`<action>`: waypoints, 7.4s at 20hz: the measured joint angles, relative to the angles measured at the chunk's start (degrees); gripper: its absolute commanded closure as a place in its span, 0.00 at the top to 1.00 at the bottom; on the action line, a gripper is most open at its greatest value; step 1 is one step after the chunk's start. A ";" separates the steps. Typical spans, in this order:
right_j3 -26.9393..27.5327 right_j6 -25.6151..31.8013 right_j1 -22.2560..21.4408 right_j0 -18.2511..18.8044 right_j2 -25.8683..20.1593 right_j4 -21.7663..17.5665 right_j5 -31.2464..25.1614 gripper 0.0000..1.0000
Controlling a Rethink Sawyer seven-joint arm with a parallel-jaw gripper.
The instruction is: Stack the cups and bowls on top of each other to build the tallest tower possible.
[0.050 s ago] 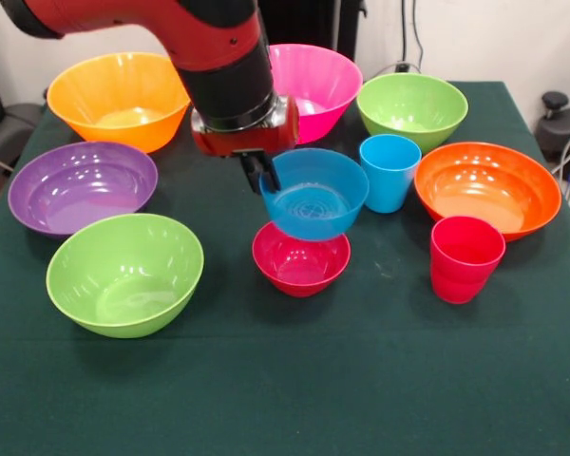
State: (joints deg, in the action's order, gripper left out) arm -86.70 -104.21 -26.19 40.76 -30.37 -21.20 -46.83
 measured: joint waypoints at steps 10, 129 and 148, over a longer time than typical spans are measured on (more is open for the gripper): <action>1.28 0.00 3.15 0.00 -0.88 -0.12 -0.01 0.00; 7.22 0.01 5.68 1.11 -2.92 -6.47 -1.27 0.00; 7.19 0.01 5.66 1.06 -2.89 -6.49 -1.27 0.00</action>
State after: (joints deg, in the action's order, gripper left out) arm -79.52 -104.20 -20.53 41.82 -33.26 -27.69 -48.11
